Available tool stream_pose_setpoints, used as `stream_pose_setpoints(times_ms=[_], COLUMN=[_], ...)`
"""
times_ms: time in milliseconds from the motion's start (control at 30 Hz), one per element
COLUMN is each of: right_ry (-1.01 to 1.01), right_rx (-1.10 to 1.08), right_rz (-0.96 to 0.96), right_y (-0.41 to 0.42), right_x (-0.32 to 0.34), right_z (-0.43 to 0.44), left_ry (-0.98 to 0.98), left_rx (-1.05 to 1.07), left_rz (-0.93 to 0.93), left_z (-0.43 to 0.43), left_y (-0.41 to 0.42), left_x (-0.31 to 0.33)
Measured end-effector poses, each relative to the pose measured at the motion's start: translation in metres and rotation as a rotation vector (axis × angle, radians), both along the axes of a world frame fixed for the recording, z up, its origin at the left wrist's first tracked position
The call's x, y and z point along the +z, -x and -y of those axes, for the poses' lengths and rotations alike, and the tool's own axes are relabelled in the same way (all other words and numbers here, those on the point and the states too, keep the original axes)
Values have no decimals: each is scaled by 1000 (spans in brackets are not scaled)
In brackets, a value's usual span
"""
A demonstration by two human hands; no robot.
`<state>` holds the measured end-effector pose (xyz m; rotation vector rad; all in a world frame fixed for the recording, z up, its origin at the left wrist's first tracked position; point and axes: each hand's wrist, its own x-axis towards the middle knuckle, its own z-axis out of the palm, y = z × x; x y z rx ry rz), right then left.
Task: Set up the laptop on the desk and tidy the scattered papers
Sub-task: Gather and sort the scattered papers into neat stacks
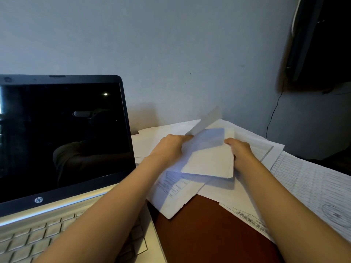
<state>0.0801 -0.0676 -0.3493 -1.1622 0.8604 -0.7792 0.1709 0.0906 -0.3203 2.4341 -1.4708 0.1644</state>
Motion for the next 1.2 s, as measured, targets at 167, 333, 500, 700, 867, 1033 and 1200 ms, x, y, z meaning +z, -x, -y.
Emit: stream_pose_setpoints(times_ms=[167,333,500,700,867,1033,1200], right_ry=[-37,3,-138,-26,213,169,159], right_rx=[274,246,76,186,-71,-238,-328], right_rz=[-72,-124,31,-152,-479,-394,-294], right_y=[33,54,88,101,102,120,128], right_x=[5,8,5,3,1,3,8], right_z=[-18,-31,-26,-34,-19,2,10], left_ry=[-34,-65,-56,-67,113,476,706], left_rx=[-123,-163,-246,-259,-132,164,293], left_rz=[15,-55,-65,-259,-424,-506,-568], left_z=[-10,-13,-18,-14,-14,-7,-5], left_y=[13,20,35,55,56,39,24], left_x=[-6,-12,-16,-28,-22,-11,-6])
